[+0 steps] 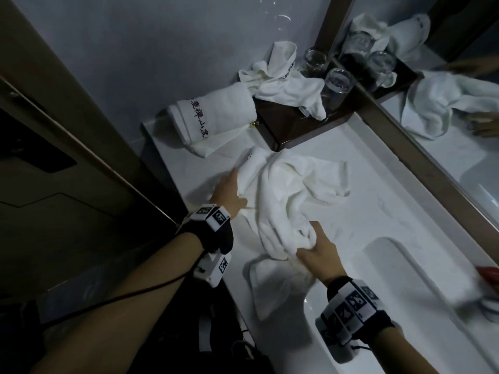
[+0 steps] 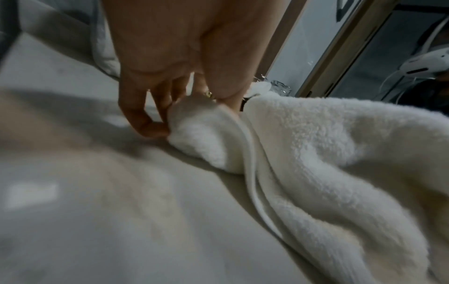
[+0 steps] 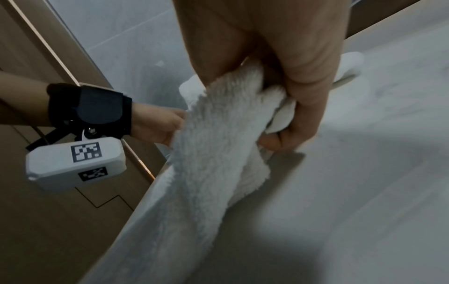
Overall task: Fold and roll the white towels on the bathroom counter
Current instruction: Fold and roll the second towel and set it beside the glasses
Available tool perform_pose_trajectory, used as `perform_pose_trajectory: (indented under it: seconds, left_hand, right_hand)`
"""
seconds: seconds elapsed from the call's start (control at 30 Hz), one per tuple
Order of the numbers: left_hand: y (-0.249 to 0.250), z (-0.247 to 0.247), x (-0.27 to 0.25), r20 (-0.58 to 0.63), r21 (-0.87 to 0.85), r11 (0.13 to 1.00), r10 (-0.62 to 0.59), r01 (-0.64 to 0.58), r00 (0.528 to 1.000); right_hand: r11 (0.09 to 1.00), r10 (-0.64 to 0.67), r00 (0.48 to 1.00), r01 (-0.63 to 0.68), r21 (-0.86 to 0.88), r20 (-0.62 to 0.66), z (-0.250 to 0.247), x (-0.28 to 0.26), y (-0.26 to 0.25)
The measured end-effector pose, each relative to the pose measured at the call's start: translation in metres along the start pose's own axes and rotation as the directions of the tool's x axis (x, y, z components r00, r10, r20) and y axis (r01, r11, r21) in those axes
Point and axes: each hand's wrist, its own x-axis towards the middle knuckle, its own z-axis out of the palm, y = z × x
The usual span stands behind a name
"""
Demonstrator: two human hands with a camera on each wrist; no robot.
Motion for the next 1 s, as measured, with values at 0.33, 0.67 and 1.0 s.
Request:
perform_pose_trajectory:
  seconds: [0.33,0.67,1.0]
  left_hand:
    - [0.02,-0.075,0.037,-0.306,-0.207,0.943,0.19,-0.26,0.933]
    - [-0.024,-0.041,-0.006,-0.157,-0.39,0.919,-0.126,0.056,0.979]
    - [-0.011,0.016,-0.104,0.284,-0.583,0.784,-0.05,0.214,0.958]
  right_hand:
    - [0.993,0.058,0.997,-0.064,0.102,0.056,-0.01,0.01,-0.01]
    - [0.829,0.036,0.945,-0.209,0.519,0.324,0.012,0.005,-0.041]
    - [0.84,-0.016,0.927,-0.191,0.507,0.375,0.027,-0.017,-0.061]
